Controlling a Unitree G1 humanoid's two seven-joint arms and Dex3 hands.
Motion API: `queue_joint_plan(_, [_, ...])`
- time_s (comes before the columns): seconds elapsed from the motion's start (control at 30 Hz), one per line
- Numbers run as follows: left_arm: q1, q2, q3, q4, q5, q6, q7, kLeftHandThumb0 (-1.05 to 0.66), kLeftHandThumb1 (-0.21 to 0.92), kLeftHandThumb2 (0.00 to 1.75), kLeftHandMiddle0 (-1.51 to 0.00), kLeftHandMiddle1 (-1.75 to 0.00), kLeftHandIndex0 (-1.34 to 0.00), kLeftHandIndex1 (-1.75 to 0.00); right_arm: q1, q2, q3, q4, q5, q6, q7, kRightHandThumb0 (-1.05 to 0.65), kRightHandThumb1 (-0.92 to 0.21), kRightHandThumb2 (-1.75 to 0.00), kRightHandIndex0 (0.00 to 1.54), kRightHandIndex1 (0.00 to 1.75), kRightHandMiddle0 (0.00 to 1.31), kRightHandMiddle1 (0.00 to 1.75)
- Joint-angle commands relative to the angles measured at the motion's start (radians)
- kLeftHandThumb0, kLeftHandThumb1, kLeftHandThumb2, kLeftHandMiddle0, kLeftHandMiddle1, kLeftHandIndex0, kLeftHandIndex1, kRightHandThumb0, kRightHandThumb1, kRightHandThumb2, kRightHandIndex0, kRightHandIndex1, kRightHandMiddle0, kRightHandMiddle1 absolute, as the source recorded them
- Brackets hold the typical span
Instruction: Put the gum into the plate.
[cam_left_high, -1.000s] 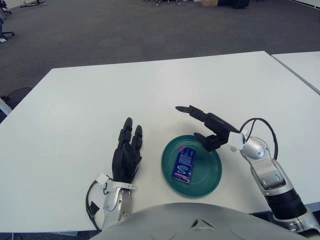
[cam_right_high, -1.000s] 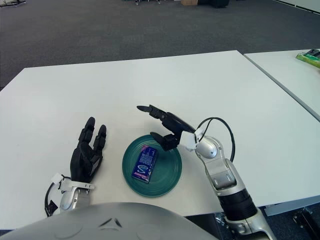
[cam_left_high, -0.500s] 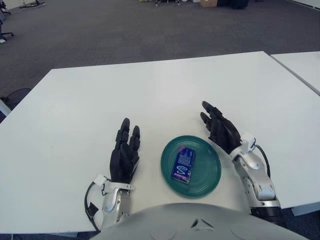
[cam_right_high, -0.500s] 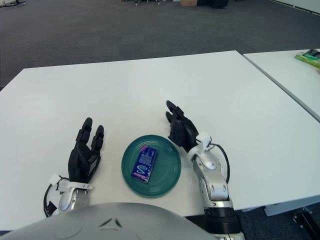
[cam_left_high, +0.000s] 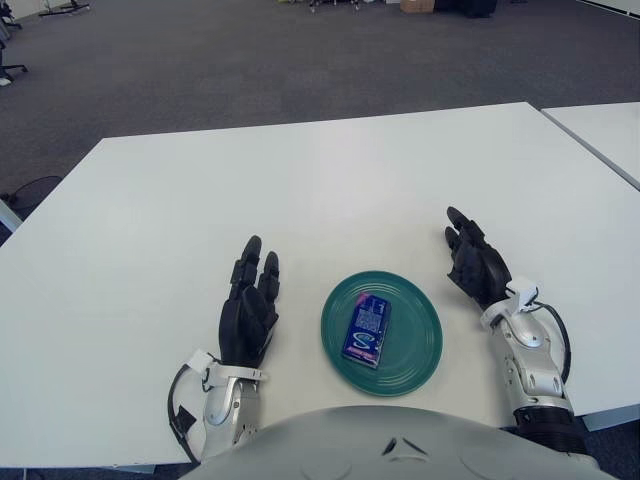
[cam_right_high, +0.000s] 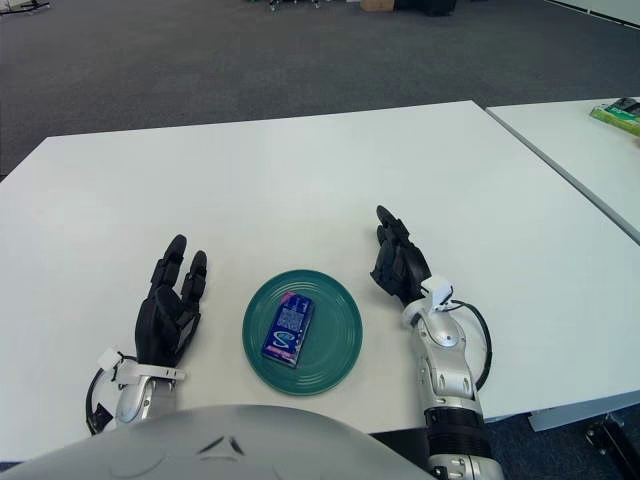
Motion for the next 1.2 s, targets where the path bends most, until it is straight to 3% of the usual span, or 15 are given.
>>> queue_joint_plan(0.0, [0.028,0.01,0.036,0.058,0.015,0.008,0.004,-1.0,0.92,0.78,-0.07,0.0,0.0,-0.35,0.007,0.012,-0.008,0.043,0.006,0.012,-0.012,-1.04,-0.92,-1.06,0.01,0.0,0.0,0.21])
queue_joint_plan(0.6, [0.004,0.047,0.073,0.08,0.087,-0.003,0.009,-0.98,0.92,0.82,-0.04,0.0,0.0,-0.28,0.059,0.084,0.018,0.193,-0.027,-0.124,-0.042,-0.91,-0.92,-1.05,0.09,0.02,0.0,0.31])
queue_joint_plan(0.77, [-0.026,0.054,0.084,0.117,0.191,-0.033,0.068,-0.96,0.92,0.85,-0.04,0.0,0.0,-0.28,0.069,0.112,0.053,0.244,-0.059,-0.18,-0.054,-0.88,-0.92,-1.05,0.1,0.02,0.0,0.32])
queue_joint_plan(1.0, [-0.05,0.054,0.085,0.17,0.367,-0.095,0.197,-0.96,0.92,0.91,-0.05,-0.01,0.0,-0.26,0.074,0.143,0.091,0.246,-0.099,-0.194,-0.104,-0.86,-0.92,-1.04,0.09,0.01,0.0,0.35])
queue_joint_plan(1.17, [-0.056,0.051,0.082,0.193,0.42,-0.125,0.236,-0.96,0.92,0.93,-0.05,0.0,0.0,-0.22,0.072,0.15,0.101,0.255,-0.109,-0.194,-0.131,-0.86,-0.92,-1.03,0.09,0.01,0.0,0.37])
